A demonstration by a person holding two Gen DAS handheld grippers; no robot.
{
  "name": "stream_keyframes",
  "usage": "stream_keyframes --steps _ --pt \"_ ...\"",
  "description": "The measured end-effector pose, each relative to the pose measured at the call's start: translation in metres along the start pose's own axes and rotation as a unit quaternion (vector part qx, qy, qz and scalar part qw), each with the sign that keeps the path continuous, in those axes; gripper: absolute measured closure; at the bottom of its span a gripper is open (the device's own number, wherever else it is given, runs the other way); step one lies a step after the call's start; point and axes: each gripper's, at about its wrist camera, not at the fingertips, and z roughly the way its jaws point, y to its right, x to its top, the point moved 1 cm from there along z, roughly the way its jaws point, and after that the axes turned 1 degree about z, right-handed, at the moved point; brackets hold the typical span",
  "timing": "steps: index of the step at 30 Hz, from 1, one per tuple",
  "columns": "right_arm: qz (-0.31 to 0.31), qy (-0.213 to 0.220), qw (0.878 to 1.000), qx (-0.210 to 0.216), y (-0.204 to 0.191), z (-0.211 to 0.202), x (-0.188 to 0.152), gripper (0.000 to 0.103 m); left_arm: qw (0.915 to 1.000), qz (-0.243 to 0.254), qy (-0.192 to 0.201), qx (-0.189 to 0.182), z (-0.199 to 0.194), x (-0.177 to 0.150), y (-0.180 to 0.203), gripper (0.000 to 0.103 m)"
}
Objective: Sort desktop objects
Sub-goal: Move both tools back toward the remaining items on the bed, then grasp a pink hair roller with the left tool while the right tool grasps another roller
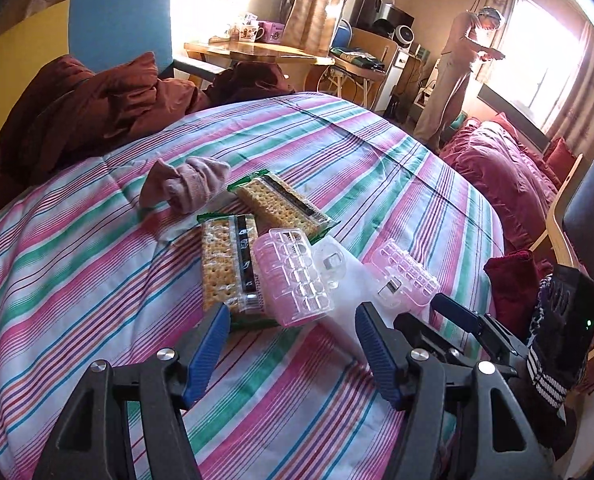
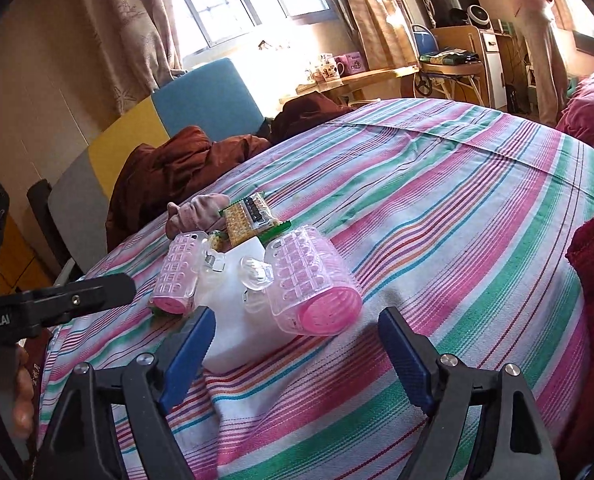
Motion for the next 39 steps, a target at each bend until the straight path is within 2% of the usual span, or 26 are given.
stream_keyframes --steps 3,7,14,17,19,21,27,33,39 --pt "0.001 0.005 1.000 0.007 0.001 0.002 0.000 0.016 0.9999 0.005 -0.006 0.006 0.011 0.008 0.007 0.034" --pt "0.000 0.009 1.000 0.016 0.001 0.003 0.000 0.015 0.9992 0.016 -0.022 0.029 0.029 0.014 0.014 0.023" --pt "-0.004 0.013 1.000 0.021 -0.001 0.005 -0.001 0.012 0.9983 0.012 -0.020 0.053 0.044 0.014 0.012 0.023" --pt "-0.005 0.013 1.000 0.021 -0.001 0.005 -0.002 0.012 0.9987 0.002 -0.014 0.049 0.046 0.015 0.008 0.028" --pt "-0.007 0.010 1.000 0.018 -0.002 0.005 -0.001 0.012 0.9991 0.000 -0.012 0.040 0.045 0.013 0.005 0.036" --pt "-0.012 0.005 1.000 0.015 -0.003 0.006 0.000 0.012 0.9988 0.016 -0.005 0.045 0.042 0.012 0.007 0.041" --pt "-0.018 0.001 1.000 0.004 -0.002 0.007 0.011 0.012 0.9992 0.028 0.006 0.027 0.024 0.001 0.006 0.042" --pt "-0.025 -0.020 0.999 0.000 -0.001 0.018 0.022 0.011 0.9993 0.032 0.018 0.007 0.000 -0.014 0.003 0.042" --pt "-0.030 -0.037 0.999 0.016 -0.005 0.027 0.024 0.011 0.9999 0.001 0.012 0.006 -0.032 -0.051 -0.019 0.042"
